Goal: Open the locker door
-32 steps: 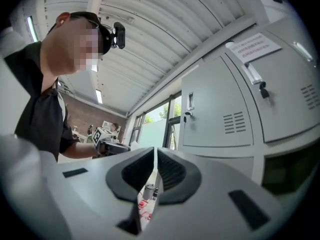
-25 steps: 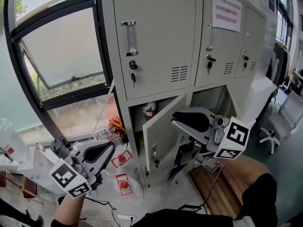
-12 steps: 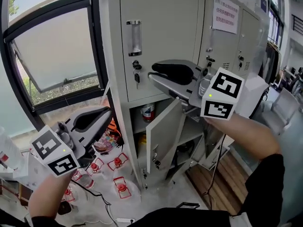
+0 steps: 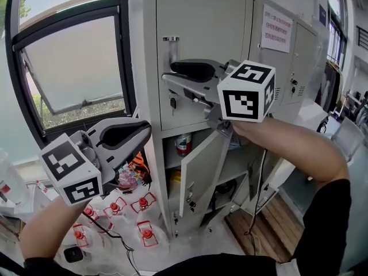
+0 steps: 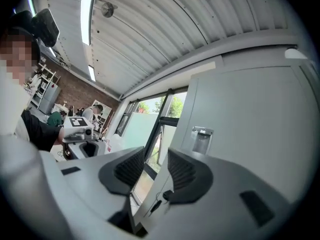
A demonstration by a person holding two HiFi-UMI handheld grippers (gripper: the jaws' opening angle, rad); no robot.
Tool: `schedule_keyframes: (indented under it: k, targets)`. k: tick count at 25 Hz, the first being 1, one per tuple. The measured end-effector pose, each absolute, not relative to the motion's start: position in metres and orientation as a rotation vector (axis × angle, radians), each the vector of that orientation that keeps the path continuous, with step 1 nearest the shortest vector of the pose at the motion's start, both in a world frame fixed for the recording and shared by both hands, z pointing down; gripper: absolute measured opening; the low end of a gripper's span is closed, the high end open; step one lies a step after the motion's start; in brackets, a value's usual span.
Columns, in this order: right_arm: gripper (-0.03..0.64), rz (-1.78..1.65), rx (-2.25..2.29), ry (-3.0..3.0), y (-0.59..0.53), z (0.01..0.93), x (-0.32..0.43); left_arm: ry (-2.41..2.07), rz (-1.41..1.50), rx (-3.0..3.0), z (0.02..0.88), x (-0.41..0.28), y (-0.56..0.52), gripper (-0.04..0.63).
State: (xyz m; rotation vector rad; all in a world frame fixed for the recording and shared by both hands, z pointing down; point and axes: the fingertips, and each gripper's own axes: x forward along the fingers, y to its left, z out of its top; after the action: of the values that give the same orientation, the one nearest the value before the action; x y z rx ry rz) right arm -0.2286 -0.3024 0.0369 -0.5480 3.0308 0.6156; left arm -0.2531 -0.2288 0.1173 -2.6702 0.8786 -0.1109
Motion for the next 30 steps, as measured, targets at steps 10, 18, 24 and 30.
schedule_keyframes:
  k: [10,18,24,30]
  targets:
    - [0.141,0.632,-0.756,3.026,-0.347,0.024,-0.231,0.787,-0.187,-2.612,0.114,-0.249,-0.207,0.018]
    - [0.14,0.625,-0.849,3.067,-0.361,0.026,-0.237,0.752,-0.223,-2.609,0.131,-0.259,-0.2,0.018]
    - [0.14,0.61,-0.89,3.075,-0.366,0.029,-0.243,0.761,-0.257,-2.625,0.15,-0.272,-0.197,0.018]
    - [0.133,0.643,-0.954,3.085,-0.369,0.029,-0.244,0.783,-0.239,-2.644,0.157,-0.288,-0.196,0.018]
